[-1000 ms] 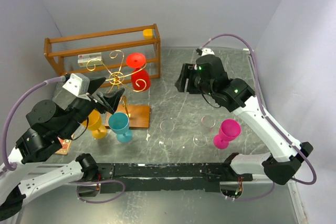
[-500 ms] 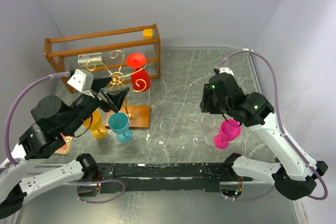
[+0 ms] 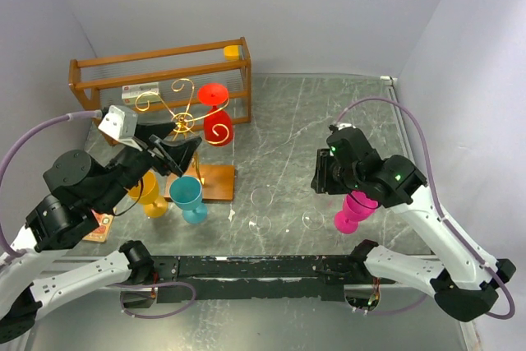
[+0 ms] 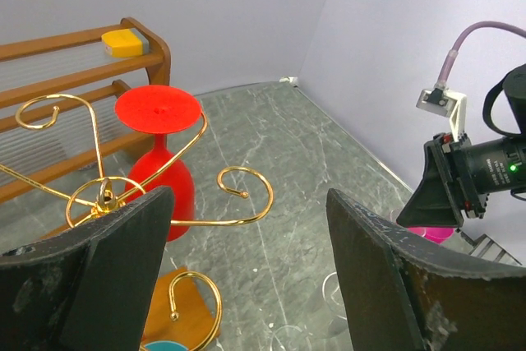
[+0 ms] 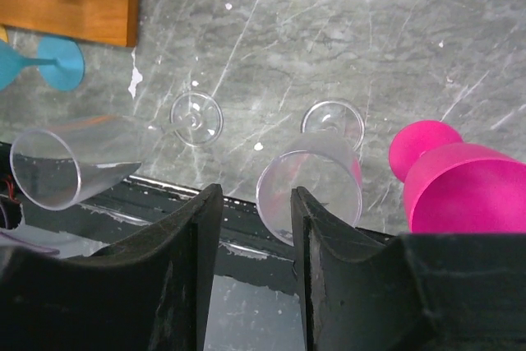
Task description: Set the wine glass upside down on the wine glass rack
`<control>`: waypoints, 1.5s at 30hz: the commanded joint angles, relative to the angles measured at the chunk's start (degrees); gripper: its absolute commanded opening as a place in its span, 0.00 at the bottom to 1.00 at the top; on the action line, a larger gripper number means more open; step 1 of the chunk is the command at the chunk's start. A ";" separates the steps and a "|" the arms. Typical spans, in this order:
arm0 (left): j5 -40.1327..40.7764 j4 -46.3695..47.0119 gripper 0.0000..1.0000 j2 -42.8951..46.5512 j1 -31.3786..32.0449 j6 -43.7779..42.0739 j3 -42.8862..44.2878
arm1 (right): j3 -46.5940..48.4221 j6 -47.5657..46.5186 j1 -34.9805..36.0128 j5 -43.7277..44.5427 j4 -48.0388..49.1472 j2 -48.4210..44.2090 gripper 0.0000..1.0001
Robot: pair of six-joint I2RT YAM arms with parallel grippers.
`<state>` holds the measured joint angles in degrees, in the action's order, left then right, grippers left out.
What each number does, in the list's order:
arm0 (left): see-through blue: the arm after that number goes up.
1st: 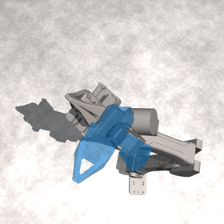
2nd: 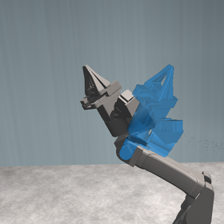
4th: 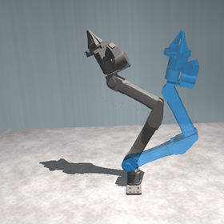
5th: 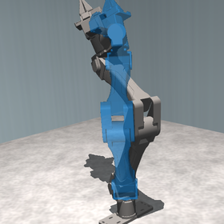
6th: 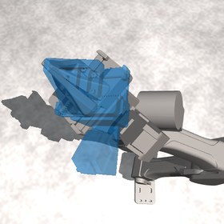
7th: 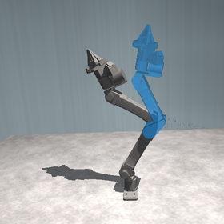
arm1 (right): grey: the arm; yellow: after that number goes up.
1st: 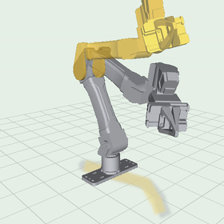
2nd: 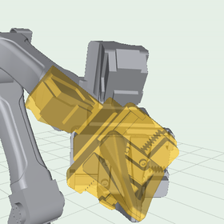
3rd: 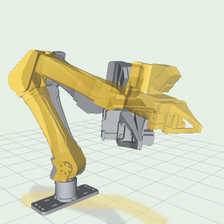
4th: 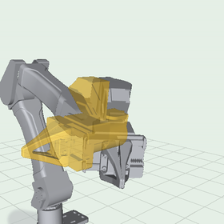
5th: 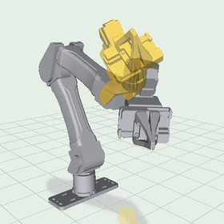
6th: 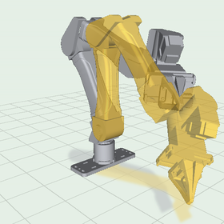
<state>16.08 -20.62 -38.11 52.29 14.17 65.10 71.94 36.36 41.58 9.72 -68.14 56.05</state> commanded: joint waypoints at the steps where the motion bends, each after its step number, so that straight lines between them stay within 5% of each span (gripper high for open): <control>1: -0.15 -1.02 0.85 0.92 -0.01 1.73 0.39 | -2.38 -0.52 -0.14 -2.46 0.30 -0.40 0.39; 19: -8.69 -0.21 0.87 2.34 -0.07 0.92 0.94 | -4.97 0.33 -0.16 1.28 3.09 3.99 0.21; 28: -11.89 -0.20 0.88 1.77 -0.02 0.31 0.90 | -3.91 0.06 -0.18 2.58 4.10 5.31 0.01; 45: -17.67 4.71 0.95 -5.77 -0.01 9.29 3.27 | 4.29 -4.39 -0.12 9.75 17.22 5.46 0.00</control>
<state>2.39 -20.64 -42.22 52.29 18.46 65.91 74.87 33.01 41.58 16.03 -57.71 62.65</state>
